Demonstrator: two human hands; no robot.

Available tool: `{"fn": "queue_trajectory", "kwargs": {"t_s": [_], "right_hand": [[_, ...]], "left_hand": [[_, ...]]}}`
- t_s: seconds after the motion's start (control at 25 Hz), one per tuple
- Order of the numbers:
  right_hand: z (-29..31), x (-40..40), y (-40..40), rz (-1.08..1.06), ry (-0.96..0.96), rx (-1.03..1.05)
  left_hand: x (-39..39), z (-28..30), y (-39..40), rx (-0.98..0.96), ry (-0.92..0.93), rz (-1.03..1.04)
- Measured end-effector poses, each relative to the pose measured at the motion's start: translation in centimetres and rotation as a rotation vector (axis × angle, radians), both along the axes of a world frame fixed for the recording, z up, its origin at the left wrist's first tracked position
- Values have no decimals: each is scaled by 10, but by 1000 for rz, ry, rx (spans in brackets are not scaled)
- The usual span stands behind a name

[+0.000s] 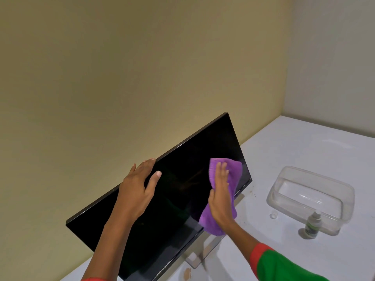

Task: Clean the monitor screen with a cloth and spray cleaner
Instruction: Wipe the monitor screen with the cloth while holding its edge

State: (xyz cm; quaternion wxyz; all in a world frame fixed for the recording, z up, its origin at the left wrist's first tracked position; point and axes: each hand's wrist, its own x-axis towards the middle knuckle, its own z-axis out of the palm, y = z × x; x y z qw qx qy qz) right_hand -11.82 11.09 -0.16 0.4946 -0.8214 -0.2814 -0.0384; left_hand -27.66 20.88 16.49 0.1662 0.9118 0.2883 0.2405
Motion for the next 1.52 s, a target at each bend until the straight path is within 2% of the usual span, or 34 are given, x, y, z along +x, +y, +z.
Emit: {"fn": "queue_trajectory", "kwargs": {"t_s": [0.08,0.16,0.32,0.48,0.6,0.68,0.76,0.88,1.0,1.08,1.28,1.36,1.44,1.52], "right_hand": [[19,-2,11,70,-141,59],[50,14,19,134,-154,127],[83,67,20,49,-8,213],[52,81,12,-97,140,132],[14,79,-4,-171,358,108],[-7,68,-15,-176,525,106],[-23,44,-22,-153,600,103],[-25,-14,-21,-55,566,157],[-7,-59,-5,78,381,236],[13,-56,8,69,250,228],[30,7,12,-31,195,166],[18,25,2,-52,228,200],[4,33,-6,-85,362,241],[-10,29,-9,-146,476,110]], "left_hand": [[-1,0,-2,22,3,-18],[-2,1,-4,32,-6,-33],[-2,2,-5,50,-4,-40],[-2,4,-3,26,57,-5],[-3,4,-2,6,98,8],[-3,3,-2,5,98,8],[-4,2,-2,11,81,9],[-2,0,-1,44,48,0],[-2,-1,-1,91,22,-16],[-2,-2,-1,101,11,-21],[-2,-2,1,95,27,-7],[-3,-1,2,71,48,4],[-3,-1,0,50,60,12],[-3,-1,-2,64,58,8]]}}
